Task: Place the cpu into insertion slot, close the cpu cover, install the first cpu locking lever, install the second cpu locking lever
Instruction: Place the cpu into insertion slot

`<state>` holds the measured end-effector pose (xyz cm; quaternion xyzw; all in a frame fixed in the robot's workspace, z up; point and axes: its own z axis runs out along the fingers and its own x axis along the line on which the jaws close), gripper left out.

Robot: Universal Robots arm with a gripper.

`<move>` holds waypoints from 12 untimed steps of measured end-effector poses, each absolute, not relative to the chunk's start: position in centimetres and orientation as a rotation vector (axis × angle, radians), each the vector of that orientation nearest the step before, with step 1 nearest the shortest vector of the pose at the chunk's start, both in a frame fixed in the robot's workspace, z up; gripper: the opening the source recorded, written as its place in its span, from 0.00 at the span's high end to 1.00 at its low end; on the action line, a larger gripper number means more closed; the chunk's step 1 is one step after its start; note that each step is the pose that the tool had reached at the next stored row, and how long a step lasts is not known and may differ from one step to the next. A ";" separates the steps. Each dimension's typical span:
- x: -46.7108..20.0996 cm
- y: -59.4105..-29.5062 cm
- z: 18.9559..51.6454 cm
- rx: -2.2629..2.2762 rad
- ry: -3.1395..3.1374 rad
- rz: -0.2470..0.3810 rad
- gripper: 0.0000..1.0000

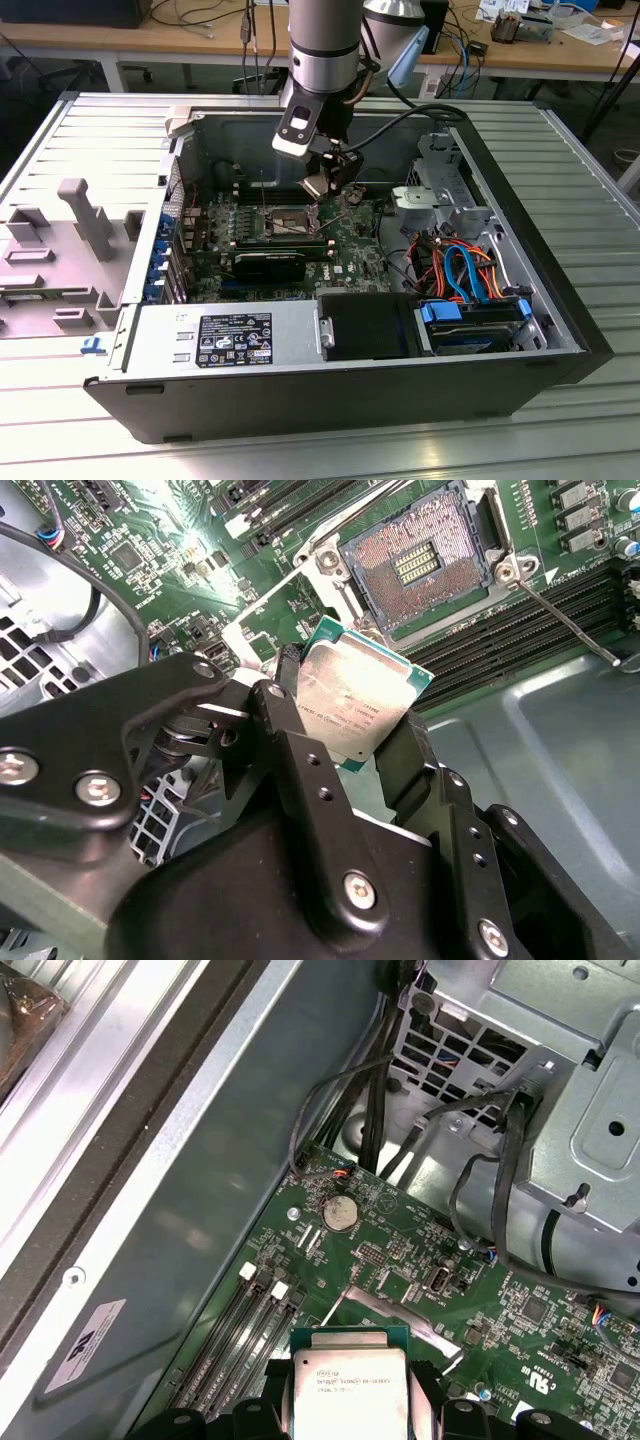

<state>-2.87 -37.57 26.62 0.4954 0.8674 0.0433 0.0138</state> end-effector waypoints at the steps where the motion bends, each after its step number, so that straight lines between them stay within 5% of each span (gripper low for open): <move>1: -2.9 -37.6 26.6 1.545 2.701 0.135 0.45; 12: -2.9 -37.6 26.6 1.563 2.689 0.134 0.45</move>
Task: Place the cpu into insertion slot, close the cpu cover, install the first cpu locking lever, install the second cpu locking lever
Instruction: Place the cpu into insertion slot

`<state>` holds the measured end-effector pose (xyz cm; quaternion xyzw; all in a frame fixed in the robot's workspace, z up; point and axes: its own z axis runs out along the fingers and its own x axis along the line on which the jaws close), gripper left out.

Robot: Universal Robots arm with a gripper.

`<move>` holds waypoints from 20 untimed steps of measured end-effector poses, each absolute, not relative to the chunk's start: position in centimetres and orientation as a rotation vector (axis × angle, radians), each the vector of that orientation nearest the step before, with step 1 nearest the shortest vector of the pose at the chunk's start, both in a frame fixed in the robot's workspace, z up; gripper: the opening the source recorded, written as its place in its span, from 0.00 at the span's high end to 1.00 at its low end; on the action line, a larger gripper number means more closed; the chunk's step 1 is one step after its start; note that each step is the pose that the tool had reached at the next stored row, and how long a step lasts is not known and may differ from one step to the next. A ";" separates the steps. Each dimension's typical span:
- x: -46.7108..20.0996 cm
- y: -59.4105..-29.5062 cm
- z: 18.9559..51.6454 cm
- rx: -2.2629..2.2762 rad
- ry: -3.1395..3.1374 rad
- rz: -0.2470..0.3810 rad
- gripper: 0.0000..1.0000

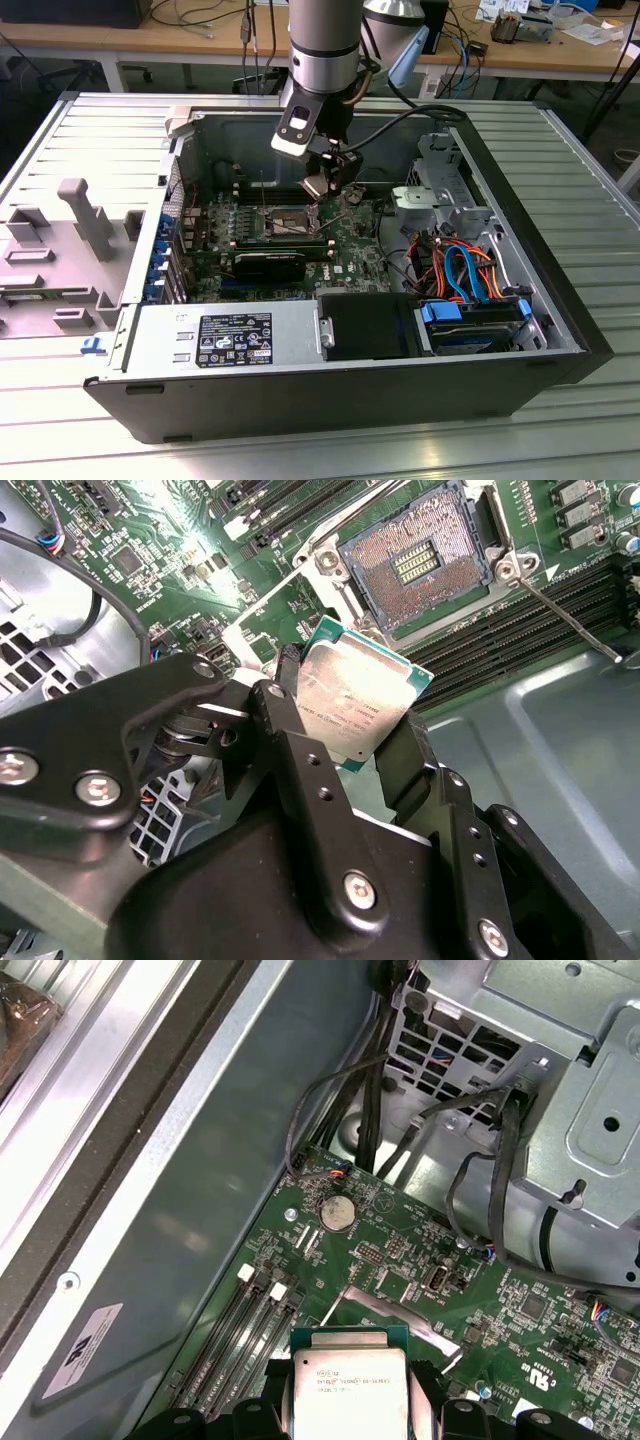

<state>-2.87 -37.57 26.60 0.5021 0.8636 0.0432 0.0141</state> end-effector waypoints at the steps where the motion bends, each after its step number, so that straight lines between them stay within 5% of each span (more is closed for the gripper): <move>1: -2.9 -37.6 26.6 1.565 2.688 0.134 0.45; 20: -2.9 -37.6 26.6 1.615 2.655 0.131 0.45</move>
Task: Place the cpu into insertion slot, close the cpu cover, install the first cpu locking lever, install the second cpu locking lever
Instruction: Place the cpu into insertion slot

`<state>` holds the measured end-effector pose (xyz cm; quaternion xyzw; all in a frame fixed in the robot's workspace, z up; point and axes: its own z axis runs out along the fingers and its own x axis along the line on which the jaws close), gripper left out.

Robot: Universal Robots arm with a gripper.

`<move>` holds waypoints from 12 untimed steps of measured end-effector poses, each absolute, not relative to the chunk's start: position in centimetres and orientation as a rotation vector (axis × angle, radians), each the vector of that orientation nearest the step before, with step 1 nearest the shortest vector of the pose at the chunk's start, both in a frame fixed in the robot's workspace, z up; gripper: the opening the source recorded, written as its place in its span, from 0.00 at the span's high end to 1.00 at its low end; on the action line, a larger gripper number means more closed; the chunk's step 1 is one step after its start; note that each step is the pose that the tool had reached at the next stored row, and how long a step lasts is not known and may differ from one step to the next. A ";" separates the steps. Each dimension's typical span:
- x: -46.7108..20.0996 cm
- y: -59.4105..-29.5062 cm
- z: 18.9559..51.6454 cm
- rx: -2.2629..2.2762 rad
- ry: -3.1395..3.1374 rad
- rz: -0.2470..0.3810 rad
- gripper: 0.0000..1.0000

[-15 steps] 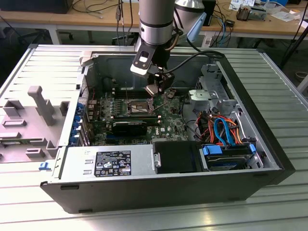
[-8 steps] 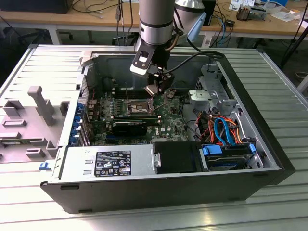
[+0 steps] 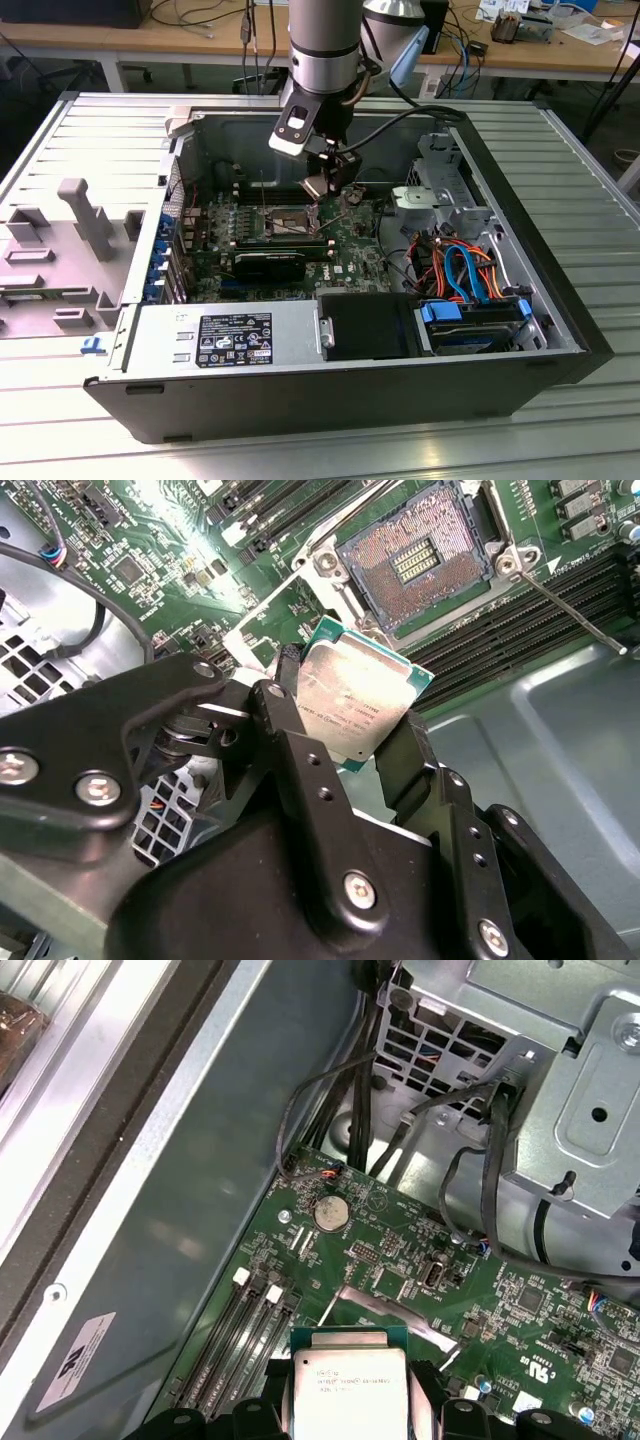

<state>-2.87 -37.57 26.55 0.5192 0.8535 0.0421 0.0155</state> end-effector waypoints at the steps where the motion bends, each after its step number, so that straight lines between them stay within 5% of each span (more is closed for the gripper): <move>1: -2.9 -37.6 26.6 1.620 2.652 0.130 0.45; 12: -2.9 -37.6 26.5 1.701 2.596 0.125 0.45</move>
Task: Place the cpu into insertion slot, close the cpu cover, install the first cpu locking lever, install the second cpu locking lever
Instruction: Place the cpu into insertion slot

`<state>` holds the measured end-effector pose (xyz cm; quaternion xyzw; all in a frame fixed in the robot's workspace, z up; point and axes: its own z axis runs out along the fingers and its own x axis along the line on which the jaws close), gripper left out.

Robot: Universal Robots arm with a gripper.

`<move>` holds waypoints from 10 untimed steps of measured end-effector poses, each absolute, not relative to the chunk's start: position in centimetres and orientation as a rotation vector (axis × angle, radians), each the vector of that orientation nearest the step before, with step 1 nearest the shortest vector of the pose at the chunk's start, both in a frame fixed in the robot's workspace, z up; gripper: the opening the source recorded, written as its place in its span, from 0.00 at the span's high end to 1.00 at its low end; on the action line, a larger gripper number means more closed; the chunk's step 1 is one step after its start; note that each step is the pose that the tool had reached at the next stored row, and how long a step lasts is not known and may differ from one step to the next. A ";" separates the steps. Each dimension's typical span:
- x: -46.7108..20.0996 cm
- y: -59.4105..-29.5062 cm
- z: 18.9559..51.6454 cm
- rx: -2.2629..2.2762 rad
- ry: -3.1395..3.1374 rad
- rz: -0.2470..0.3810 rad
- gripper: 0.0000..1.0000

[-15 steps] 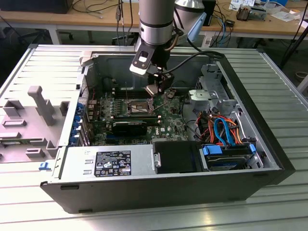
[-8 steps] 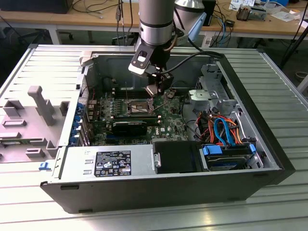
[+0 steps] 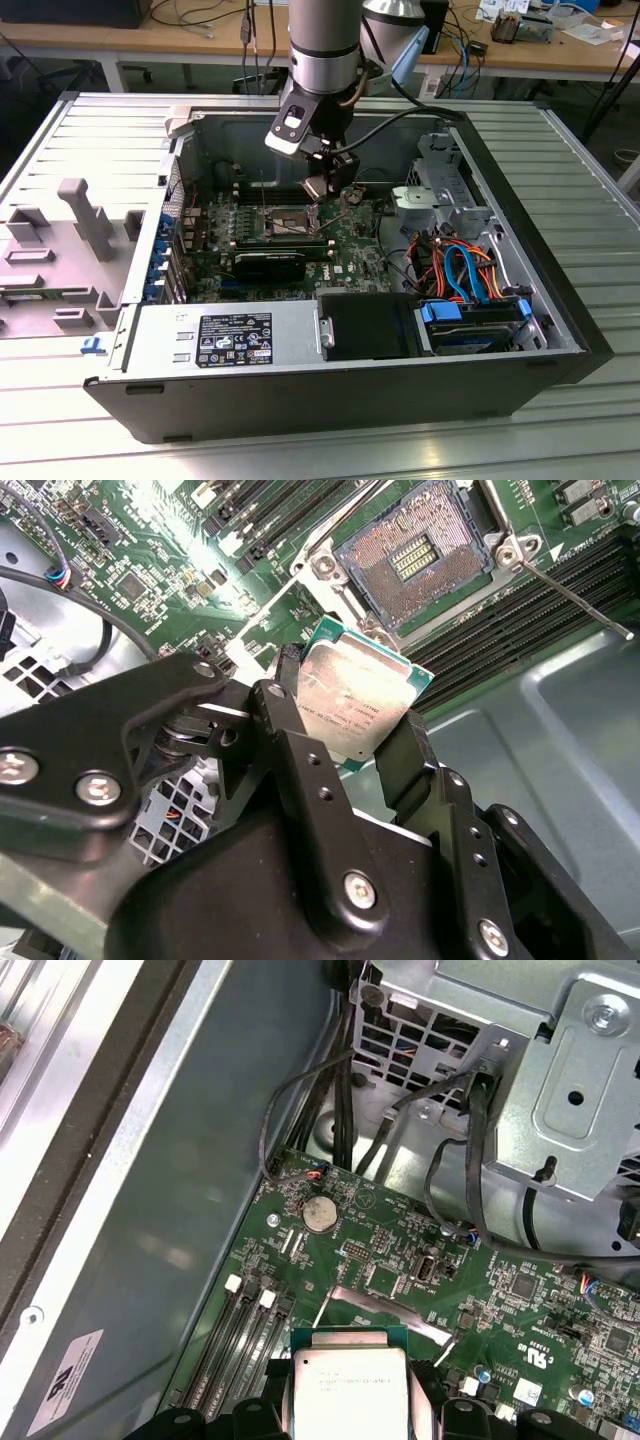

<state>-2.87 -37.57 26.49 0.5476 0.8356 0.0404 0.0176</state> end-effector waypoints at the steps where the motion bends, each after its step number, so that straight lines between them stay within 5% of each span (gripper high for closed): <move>1: -2.9 -37.6 26.5 1.705 2.594 0.125 0.45; 10: -2.9 -37.6 26.5 1.727 2.578 0.124 0.45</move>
